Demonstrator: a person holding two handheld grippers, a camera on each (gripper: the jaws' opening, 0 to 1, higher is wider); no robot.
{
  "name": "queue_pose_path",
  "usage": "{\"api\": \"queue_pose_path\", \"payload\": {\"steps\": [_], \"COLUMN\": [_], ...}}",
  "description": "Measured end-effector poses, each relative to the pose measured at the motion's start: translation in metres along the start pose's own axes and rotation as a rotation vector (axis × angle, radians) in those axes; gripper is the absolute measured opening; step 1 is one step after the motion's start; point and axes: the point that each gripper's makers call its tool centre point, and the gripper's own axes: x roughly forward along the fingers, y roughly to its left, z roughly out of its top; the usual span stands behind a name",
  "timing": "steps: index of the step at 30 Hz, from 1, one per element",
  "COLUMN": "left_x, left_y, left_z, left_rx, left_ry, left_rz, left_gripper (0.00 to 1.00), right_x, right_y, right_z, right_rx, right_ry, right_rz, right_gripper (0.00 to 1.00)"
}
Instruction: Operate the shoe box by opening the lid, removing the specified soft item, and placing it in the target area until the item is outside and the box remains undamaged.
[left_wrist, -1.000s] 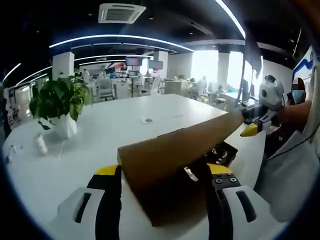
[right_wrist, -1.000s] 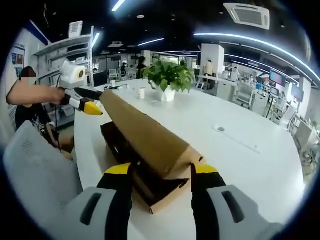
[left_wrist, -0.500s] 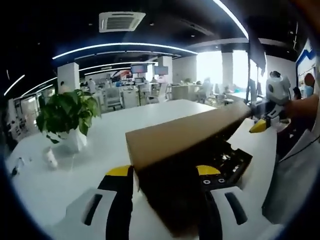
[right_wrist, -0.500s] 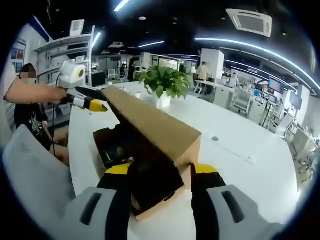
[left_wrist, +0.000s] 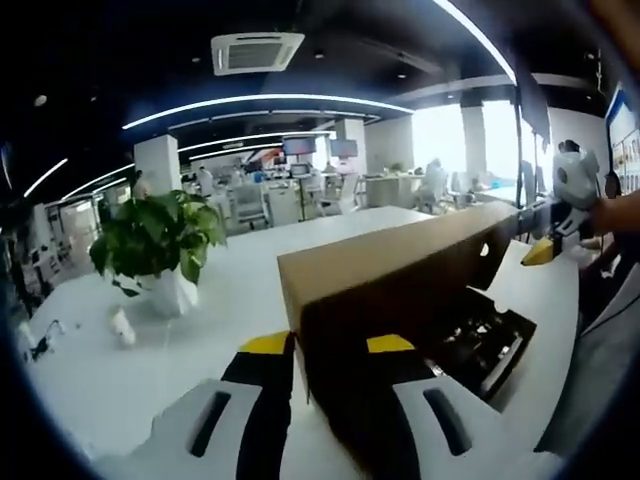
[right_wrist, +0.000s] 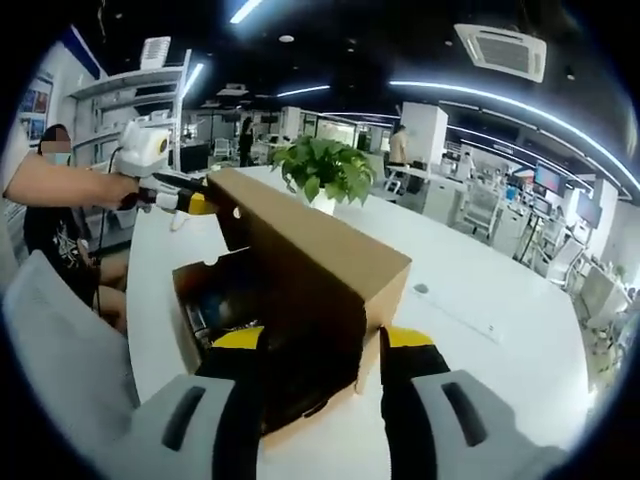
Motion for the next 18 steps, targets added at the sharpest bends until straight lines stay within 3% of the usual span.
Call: {"api": "queue_pose_path", "payload": {"steps": [11, 18], "left_x": [0.004, 0.009], "left_y": [0.016, 0.022], "left_z": [0.004, 0.006], "left_rx": [-0.010, -0.016], "left_ry": [-0.011, -0.023], "left_rz": [0.076, 0.093], "left_gripper": [0.03, 0.02], "right_x": [0.007, 0.010], "right_y": [-0.012, -0.017], "right_z": [0.004, 0.007], "right_rx": [0.000, 0.005], "right_ry": [-0.013, -0.023], "right_rz": [-0.026, -0.042], "right_gripper": [0.37, 0.35]}}
